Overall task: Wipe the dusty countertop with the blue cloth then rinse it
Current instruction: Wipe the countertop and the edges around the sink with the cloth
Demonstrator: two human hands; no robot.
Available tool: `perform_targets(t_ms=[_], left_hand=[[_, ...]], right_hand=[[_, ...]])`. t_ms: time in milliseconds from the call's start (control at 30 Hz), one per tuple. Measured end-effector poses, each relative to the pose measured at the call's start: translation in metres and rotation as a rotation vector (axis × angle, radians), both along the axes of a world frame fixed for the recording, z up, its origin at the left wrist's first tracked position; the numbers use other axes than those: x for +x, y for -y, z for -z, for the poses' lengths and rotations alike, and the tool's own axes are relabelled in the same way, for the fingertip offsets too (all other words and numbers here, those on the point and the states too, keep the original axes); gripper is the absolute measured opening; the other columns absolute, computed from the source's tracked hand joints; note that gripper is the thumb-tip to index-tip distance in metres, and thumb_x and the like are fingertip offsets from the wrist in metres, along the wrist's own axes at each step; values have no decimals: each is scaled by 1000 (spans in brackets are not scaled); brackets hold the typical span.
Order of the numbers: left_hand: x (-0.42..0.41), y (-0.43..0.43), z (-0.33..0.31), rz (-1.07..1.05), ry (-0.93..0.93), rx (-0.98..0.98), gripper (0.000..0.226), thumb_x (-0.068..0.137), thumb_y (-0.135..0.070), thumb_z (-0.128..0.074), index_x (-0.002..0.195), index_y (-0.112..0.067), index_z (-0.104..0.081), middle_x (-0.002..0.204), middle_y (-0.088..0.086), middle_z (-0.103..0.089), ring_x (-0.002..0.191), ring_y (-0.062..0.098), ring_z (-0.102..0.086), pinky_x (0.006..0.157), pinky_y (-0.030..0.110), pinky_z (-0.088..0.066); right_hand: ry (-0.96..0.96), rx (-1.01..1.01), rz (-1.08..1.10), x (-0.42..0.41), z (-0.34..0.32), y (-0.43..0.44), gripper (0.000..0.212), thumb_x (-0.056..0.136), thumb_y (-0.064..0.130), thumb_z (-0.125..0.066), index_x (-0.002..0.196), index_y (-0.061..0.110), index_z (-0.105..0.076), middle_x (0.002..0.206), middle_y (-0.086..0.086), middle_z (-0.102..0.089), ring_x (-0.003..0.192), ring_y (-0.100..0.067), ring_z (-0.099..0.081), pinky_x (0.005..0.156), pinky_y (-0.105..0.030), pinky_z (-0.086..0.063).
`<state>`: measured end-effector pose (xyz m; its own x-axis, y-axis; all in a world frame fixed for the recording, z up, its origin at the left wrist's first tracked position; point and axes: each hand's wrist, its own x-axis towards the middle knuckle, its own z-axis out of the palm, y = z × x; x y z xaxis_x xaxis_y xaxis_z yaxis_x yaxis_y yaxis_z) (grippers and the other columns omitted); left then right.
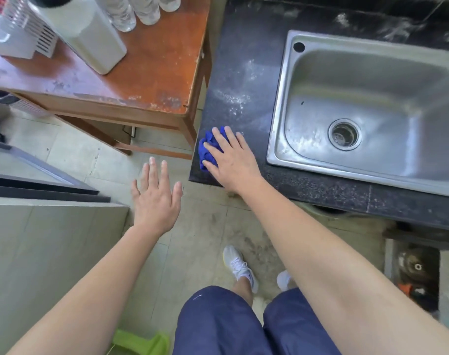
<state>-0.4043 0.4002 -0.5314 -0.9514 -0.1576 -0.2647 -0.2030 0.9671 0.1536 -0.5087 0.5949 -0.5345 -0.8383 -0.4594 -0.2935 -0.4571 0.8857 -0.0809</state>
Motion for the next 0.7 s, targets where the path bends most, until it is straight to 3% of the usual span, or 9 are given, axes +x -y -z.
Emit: perform_targets(t_ms=[100,267,400,700], left_hand=[[-25,-32,4,60,7,35,65,103,-47,-26,157,-11,-17,165,12,-5,151,29,-5,116,60,-13],[-53,-63,21,54,89,101,78,100,-57,-24,157,-9,-2,166,11,6,152,27,3,118,60,-8],[-53,-65,34,38,83,177,85,95,-65,-17,157,-10,4,165,8,10,152,24,7,117,62,-7],[-50,-62,44,71,35,190,88,95,-63,-23,157,-5,0,166,11,2,153,27,6,119,61,-11]], right_hand=[[-16,28,191,2,-5,-59,61,102,57,-20,157,30,-22,167,-3,-3,153,-30,1,123,-47,-4],[53,14,321,9,-7,-103,67,101,61,-23,159,30,-10,167,-7,8,153,-31,6,124,-45,-4],[118,-35,340,5,-1,-93,70,99,64,-23,159,32,-6,165,-7,19,151,-31,18,124,-44,0],[16,-15,262,-22,13,-58,72,98,65,-24,159,26,-17,166,-12,5,151,-36,11,123,-50,1]])
